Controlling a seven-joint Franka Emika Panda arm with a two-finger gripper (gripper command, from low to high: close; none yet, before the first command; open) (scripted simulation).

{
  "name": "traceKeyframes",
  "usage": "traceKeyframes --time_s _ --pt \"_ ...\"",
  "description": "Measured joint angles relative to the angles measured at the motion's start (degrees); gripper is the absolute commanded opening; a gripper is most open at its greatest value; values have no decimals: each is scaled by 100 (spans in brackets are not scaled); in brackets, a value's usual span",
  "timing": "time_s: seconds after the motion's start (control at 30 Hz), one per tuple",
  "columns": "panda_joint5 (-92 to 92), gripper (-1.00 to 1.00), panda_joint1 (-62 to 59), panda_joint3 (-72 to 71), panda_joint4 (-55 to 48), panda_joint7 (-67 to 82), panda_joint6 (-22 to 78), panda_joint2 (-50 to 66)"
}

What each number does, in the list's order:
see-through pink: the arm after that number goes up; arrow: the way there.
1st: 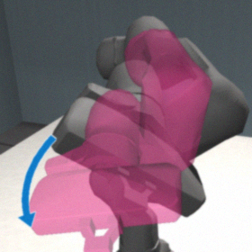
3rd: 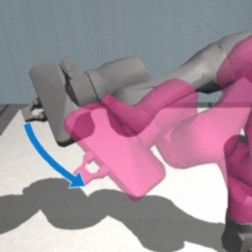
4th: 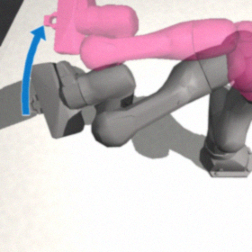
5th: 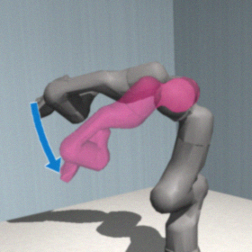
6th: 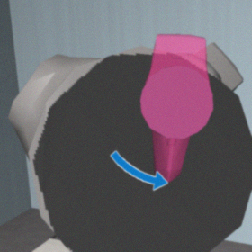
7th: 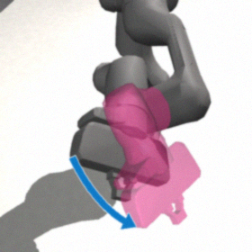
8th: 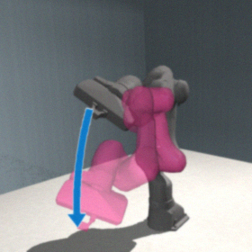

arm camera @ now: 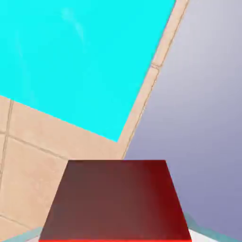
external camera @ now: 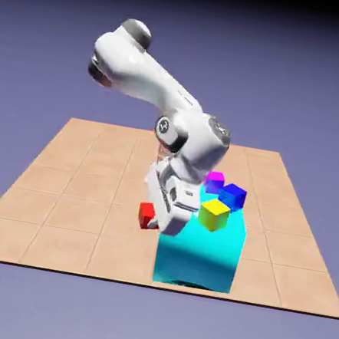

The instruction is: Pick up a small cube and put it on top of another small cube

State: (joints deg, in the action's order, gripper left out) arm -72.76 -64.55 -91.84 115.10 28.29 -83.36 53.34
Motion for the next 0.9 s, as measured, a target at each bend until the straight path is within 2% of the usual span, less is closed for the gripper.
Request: traceKeyframes --time_s 0.13,0.63,0.77,0.87,0.9 --pt "-233 -100 556 -805 133 645 831 682" --pt "-2169 -100 1469 -2517 1319 840 2435 3797" --pt "-2560 -100 1262 -2998 1332 1081 2621 4204" --pt "-3116 -100 923 -2376 1596 1220 2240 4549" --pt "-3281 100 823 -2192 1674 1261 2128 4651"
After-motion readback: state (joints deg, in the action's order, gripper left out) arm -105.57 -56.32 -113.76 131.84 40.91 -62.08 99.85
